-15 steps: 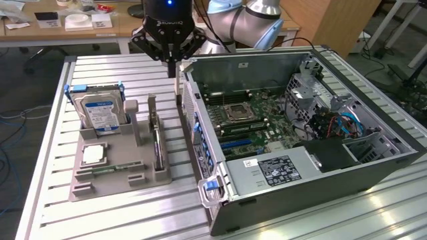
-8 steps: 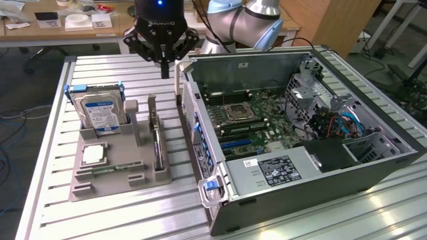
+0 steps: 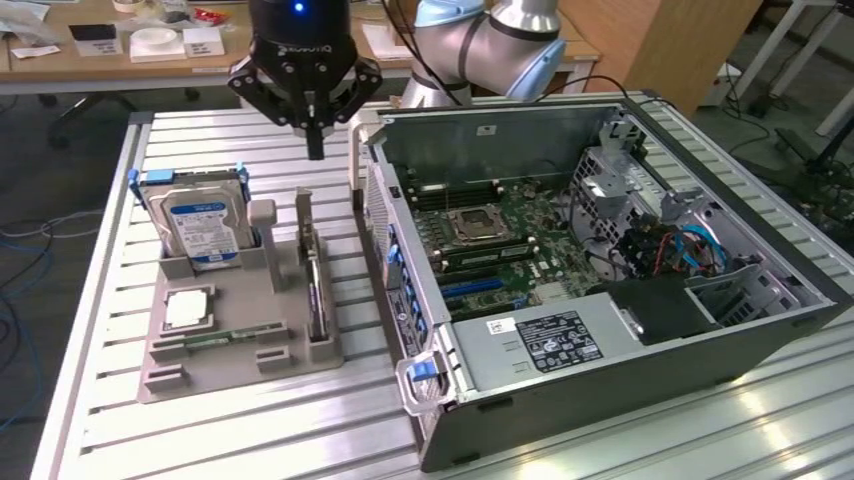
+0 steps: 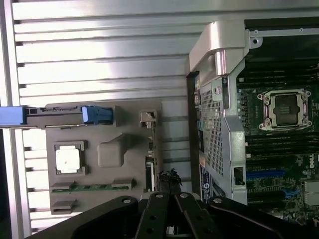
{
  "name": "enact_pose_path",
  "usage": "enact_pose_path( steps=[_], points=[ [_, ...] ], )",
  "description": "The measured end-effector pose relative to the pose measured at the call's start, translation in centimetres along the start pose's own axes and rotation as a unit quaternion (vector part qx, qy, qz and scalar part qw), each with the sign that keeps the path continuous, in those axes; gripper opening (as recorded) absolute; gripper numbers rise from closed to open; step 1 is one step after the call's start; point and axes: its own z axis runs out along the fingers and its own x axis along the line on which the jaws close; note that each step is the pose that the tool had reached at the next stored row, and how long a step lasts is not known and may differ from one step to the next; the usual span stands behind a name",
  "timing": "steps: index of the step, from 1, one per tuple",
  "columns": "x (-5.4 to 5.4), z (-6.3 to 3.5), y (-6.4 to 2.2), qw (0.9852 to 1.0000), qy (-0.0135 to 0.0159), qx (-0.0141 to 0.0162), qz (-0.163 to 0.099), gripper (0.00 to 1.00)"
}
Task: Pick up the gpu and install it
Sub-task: 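Reach for the gpu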
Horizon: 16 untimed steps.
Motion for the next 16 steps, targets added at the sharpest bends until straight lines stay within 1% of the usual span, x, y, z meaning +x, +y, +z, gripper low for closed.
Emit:
enact_pose_path(
  steps=[4,11,16],
  points=[
    [0.37,0.04,-0.03,1.0,0.0,0.0,0.0,0.11],
    [0.43,0.04,-0.07,1.0,0.0,0.0,0.0,0.11],
    [0.58,0.02,-0.58,1.0,0.0,0.0,0.0,0.11]
  ],
)
